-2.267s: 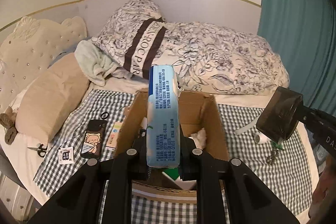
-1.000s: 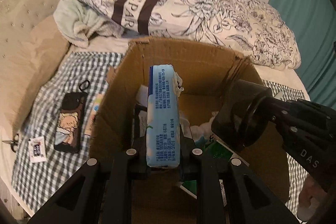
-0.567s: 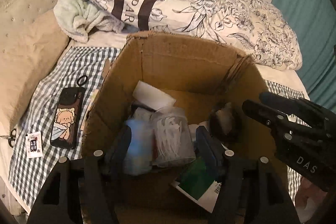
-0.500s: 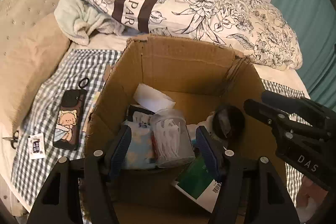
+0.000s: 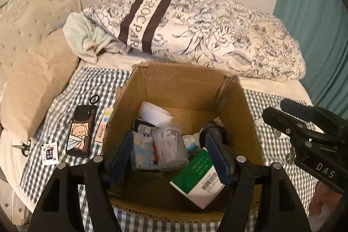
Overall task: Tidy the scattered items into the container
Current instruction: 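Lower the tissue pack and cable into the box and open both tools, then move both tools back toward the white plastic strip and green packet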
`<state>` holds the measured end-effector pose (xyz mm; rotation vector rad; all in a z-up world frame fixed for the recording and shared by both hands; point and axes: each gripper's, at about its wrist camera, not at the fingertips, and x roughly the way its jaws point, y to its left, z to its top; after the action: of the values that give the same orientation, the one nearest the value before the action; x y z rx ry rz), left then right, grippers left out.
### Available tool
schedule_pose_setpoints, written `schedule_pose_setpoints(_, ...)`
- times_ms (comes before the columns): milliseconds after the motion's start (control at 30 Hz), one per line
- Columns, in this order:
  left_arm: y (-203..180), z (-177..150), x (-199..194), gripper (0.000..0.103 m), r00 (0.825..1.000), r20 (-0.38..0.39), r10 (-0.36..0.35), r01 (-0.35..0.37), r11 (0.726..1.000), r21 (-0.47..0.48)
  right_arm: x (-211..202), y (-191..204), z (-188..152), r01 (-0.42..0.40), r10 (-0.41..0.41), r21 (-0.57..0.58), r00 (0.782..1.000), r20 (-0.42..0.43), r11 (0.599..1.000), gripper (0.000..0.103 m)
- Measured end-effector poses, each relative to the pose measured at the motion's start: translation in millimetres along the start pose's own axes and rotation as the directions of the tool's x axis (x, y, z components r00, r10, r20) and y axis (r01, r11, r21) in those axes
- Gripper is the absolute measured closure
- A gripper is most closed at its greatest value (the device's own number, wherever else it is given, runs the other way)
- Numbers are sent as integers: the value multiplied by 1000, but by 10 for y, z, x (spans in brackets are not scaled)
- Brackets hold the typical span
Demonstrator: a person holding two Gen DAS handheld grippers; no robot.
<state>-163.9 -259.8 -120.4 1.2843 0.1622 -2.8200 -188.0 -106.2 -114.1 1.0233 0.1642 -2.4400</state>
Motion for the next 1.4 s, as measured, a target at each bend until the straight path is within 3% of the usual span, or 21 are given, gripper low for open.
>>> schedule_pose_setpoints(367,-294,15,-578,19,995,96,-23,21,1000,18,-770,-119,-22,30,-32,22,994,102,999,34)
schedule_pose_setpoints(433,-347,12,-681,12,993,119,-26,23,1000,21,-884,-136,-40,35,-38,24,992,118,999,31)
schedule_pose_setpoints(733,-578,-34,-1051,0,975,213,-65,62,998,21,-1399,-369,-177,77,-88,66,979,182,995,0)
schedule_pose_setpoints(1067,-1035,-117,-1265,0,957,256,-139,127,990,62,-1775,-807,-425,147,-171,135,967,188,980,0)
schedule_pose_setpoints(1400,-1553,-148,-1227,0,953,252,-165,141,984,113,-2020,-1250,-685,262,-289,163,941,178,951,0)
